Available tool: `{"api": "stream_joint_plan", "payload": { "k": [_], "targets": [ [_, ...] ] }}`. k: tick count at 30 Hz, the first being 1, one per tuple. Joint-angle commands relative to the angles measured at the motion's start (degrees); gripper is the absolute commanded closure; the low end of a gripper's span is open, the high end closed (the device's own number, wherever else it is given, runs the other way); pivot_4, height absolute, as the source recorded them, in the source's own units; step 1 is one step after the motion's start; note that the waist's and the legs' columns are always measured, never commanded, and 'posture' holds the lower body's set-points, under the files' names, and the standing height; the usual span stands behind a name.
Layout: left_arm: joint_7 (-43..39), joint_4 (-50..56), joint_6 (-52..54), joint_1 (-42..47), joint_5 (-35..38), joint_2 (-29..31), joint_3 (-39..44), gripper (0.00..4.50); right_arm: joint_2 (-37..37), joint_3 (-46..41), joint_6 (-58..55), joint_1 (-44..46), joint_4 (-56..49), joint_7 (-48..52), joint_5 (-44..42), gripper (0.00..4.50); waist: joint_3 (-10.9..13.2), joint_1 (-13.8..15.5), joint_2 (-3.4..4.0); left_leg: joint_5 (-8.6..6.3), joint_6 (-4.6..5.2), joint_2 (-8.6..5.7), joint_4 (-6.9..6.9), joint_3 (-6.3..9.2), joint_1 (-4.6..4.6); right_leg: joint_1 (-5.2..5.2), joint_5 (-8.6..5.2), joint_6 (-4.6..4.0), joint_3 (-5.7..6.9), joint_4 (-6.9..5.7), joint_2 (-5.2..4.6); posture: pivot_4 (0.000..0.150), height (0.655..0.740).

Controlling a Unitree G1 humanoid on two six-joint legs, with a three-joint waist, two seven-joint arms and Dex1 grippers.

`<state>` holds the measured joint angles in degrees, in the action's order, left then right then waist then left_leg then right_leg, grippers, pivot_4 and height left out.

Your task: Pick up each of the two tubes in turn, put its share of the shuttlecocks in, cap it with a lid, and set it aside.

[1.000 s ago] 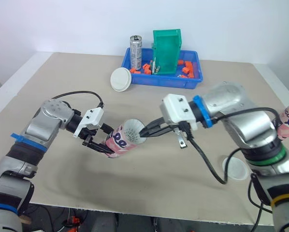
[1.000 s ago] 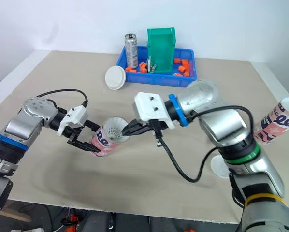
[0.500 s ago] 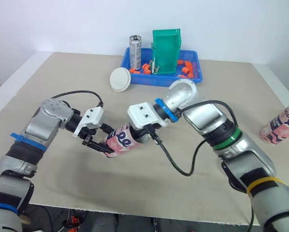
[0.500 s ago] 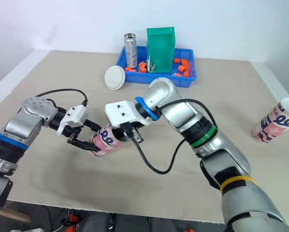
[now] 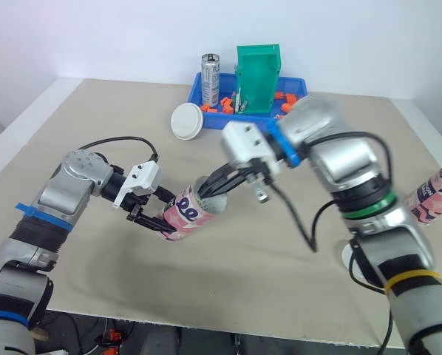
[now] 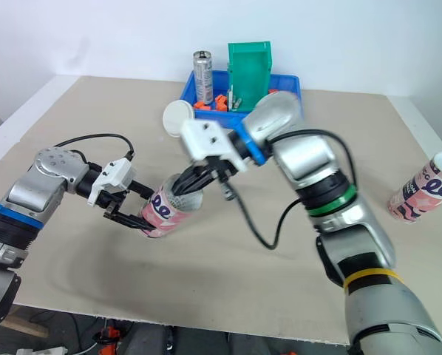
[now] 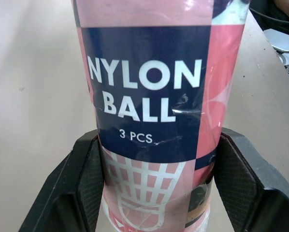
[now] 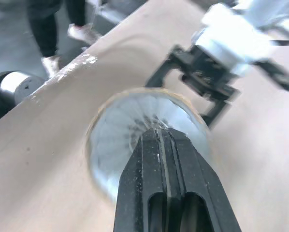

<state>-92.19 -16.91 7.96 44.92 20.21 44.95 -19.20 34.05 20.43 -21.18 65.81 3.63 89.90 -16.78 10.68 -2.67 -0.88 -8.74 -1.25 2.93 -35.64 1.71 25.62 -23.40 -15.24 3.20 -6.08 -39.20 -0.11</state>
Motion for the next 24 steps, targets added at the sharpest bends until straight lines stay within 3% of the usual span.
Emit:
{"api": "stream_joint_plan", "payload": {
  "k": [1,6,9,14,19,24],
  "targets": [
    [-0.3,1.7,0.4,0.0,0.9,-0.6,2.7,1.42,5.0,-5.9,-1.5,-0.4,-4.9,2.6,-5.3,4.43,0.0,0.0,0.0,0.0,0.0,0.0,0.0,-0.01,0.0,-0.02,-0.01,0.0,0.0,0.0,0.0,0.15,0.7362],
    [0.7,4.0,2.8,-1.5,3.5,-3.3,5.6,1.42,14.2,-12.8,-3.2,-6.5,-9.3,0.2,-7.5,4.43,0.0,0.1,-0.02,0.0,0.0,-0.02,0.03,-0.02,0.01,-0.01,-0.03,-0.03,-0.02,0.01,-0.02,0.15,0.7362],
    [2.9,6.6,4.9,-3.9,6.9,-7.3,8.1,1.42,21.3,-17.2,-5.9,-12.6,-10.4,-2.1,-7.2,3.58,0.0,0.1,-0.01,-0.01,0.0,-0.07,0.04,0.0,0.01,0.03,-0.06,-0.02,0.0,0.02,-0.08,0.15,0.7362],
    [7.5,5.3,3.1,-5.6,7.3,-15.4,9.8,1.42,30.1,-22.6,-8.3,-22.2,-10.0,-4.0,-6.6,1.18,0.0,0.1,0.01,0.0,0.0,-0.17,-0.01,-0.06,0.0,0.05,-0.04,0.08,-0.06,0.02,-0.19,0.15,0.7362],
    [9.7,-1.0,-4.1,-7.0,3.9,-25.3,7.2,1.42,39.1,-22.5,2.3,-35.7,-1.1,-2.3,1.8,1.18,0.0,0.2,0.02,0.0,0.0,-0.21,-0.12,-0.1,-0.11,0.22,-0.2,0.51,-0.1,0.05,-0.22,0.15,0.7362],
    [8.7,-5.7,-8.7,-7.5,0.5,-29.2,5.1,1.42,41.1,-20.3,7.2,-38.7,2.9,-0.4,5.1,1.18,0.1,-0.7,0.17,0.0,0.0,-0.23,-0.19,-0.53,-0.18,0.07,0.03,0.65,-0.47,0.06,-0.29,0.15,0.7362]
  ]
}}
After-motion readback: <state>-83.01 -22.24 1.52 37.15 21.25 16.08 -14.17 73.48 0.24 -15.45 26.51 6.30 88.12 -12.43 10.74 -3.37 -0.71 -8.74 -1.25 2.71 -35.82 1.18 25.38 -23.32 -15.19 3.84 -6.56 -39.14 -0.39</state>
